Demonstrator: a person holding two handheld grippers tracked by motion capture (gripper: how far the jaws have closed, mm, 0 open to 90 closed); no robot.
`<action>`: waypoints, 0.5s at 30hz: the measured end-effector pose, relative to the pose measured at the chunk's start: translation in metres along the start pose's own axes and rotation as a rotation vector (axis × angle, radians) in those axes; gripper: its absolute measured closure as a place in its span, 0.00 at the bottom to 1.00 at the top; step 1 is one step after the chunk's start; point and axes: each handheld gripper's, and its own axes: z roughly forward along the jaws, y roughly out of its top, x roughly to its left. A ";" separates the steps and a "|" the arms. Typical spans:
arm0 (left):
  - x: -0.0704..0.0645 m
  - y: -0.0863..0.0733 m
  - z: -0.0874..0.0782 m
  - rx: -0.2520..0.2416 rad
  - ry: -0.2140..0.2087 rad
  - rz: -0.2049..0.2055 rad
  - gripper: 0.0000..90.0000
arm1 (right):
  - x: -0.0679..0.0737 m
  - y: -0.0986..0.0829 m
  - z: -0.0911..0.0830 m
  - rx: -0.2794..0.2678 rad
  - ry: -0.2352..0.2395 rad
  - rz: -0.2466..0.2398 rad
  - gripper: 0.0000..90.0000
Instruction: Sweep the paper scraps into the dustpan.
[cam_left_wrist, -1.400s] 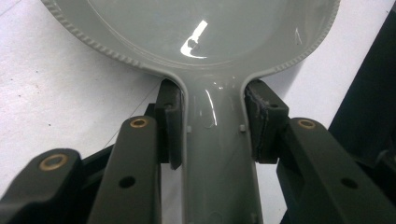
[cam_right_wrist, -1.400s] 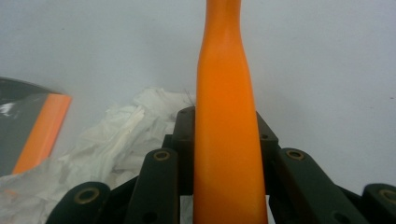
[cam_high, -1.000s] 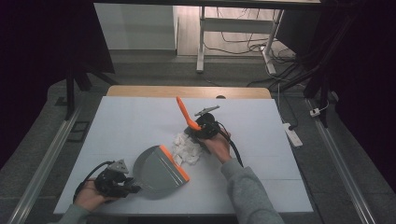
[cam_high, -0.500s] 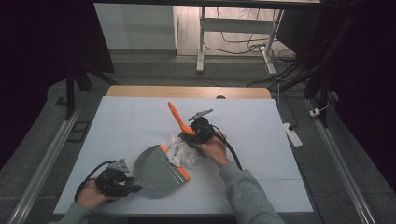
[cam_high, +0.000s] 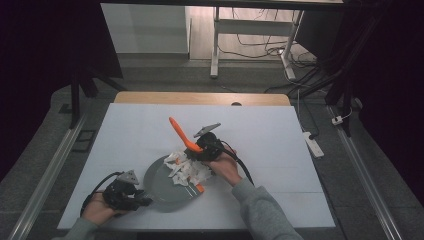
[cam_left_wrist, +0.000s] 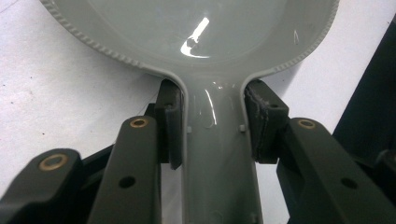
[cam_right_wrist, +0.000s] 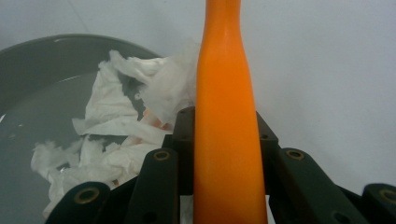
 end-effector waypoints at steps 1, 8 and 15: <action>0.000 0.000 0.000 0.000 -0.001 0.001 0.68 | 0.002 0.000 0.000 -0.001 0.006 -0.006 0.79; 0.000 0.001 0.001 0.004 -0.002 0.003 0.68 | 0.024 0.000 -0.004 0.000 0.081 -0.052 0.79; 0.001 0.000 0.001 0.004 -0.004 0.005 0.68 | 0.010 0.008 -0.038 -0.121 0.020 -0.012 0.79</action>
